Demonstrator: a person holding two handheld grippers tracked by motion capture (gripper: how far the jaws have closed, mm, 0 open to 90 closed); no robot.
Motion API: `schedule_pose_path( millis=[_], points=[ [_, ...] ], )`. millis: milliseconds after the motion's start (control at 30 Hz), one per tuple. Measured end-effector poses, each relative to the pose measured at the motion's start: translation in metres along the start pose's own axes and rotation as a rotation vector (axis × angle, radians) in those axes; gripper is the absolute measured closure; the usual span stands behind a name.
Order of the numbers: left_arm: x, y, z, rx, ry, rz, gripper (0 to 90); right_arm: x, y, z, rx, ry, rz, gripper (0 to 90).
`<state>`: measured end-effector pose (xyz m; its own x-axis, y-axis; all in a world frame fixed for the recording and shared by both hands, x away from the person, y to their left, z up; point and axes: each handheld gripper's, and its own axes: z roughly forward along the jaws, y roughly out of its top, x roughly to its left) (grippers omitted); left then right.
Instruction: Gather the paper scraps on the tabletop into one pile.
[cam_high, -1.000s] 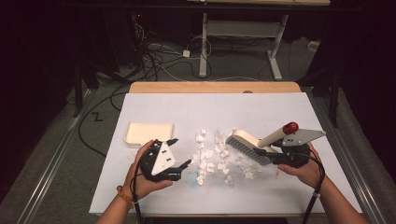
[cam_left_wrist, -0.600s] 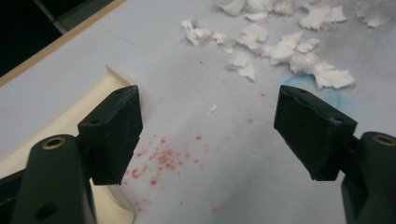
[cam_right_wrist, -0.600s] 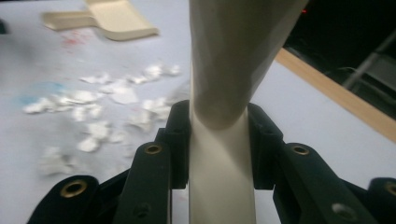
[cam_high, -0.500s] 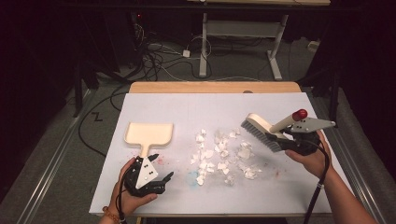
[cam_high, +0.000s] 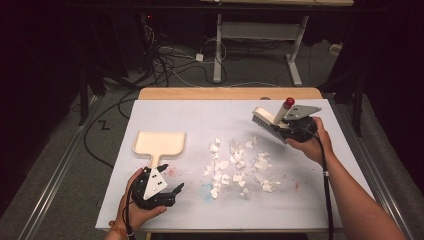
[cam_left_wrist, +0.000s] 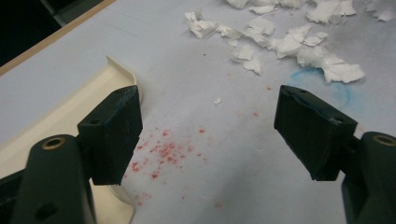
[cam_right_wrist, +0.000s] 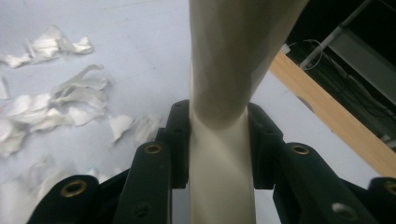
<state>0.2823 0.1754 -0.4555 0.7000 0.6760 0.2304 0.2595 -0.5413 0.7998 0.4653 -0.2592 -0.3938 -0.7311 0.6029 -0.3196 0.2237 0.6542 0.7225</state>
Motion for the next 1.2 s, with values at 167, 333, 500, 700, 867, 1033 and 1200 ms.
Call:
schedule_pose_path(
  millis=[167,333,500,700,867,1033,1200],
  points=[
    [0.0,-0.002,0.001,0.002,-0.004,-0.008,22.4,0.006,0.009,0.026,0.028,0.009,-0.018,67.3],
    [0.0,-0.004,0.0,0.014,-0.005,-0.014,21.5,0.02,0.015,0.038,0.046,0.055,-0.061,67.3],
    [-0.001,-0.004,-0.001,0.005,-0.016,-0.021,21.5,0.041,0.014,0.038,0.039,0.116,-0.101,67.3],
    [-0.003,-0.002,0.0,0.009,-0.022,-0.011,21.5,0.061,0.009,0.019,0.002,0.191,-0.126,67.3],
    [-0.006,-0.002,-0.005,0.008,-0.018,-0.002,21.5,0.085,0.004,-0.001,-0.019,0.273,-0.178,67.3],
    [-0.006,-0.002,-0.006,0.0,-0.021,-0.018,21.5,0.109,0.001,-0.02,-0.027,0.325,-0.229,67.3],
    [-0.004,-0.002,-0.005,-0.003,-0.024,-0.035,21.5,0.116,0.007,-0.036,-0.06,0.314,-0.246,67.3]
  ],
)
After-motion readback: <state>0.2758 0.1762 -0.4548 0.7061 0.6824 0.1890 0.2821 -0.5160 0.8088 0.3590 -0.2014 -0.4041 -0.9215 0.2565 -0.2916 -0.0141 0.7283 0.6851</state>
